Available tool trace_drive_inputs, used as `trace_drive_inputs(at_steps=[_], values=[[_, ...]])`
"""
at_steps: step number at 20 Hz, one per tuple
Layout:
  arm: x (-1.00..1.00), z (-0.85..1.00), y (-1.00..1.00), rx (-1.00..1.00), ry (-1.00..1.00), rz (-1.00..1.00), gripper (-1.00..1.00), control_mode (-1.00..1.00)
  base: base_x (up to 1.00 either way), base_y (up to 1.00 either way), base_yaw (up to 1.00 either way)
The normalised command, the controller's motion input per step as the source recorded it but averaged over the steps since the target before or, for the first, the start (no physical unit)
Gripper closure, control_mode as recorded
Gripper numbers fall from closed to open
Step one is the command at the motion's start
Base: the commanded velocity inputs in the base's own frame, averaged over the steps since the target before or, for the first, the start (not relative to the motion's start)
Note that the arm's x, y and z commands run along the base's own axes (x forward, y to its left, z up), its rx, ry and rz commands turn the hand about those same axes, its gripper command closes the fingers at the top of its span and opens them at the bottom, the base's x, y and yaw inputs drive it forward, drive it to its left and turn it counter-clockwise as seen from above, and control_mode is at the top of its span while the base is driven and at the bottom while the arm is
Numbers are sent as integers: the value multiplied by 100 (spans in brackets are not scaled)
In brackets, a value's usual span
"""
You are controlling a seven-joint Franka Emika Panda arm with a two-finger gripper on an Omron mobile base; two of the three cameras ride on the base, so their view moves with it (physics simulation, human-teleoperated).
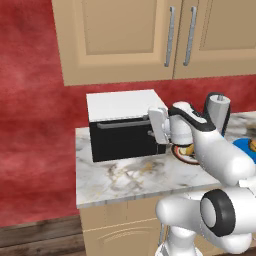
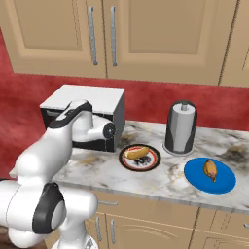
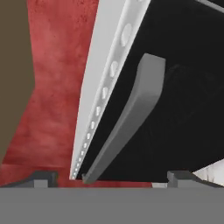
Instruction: Open the toaster oven door. Place the hotdog bun on the top rack in the toaster oven and place the chicken drumstick on the bottom rack.
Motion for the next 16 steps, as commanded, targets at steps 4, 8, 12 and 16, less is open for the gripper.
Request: trace_drive_inputs(at_steps=[4, 8, 12, 16], values=[[39, -14, 0, 0, -10, -12, -100, -100, 0, 0, 0], [30, -29, 0, 0, -7, -10, -100, -100, 0, 0, 0], [26, -21, 0, 0, -6, -9, -100, -100, 0, 0, 0], [31, -11, 0, 0, -4, -10, 100, -100, 0, 0, 0]])
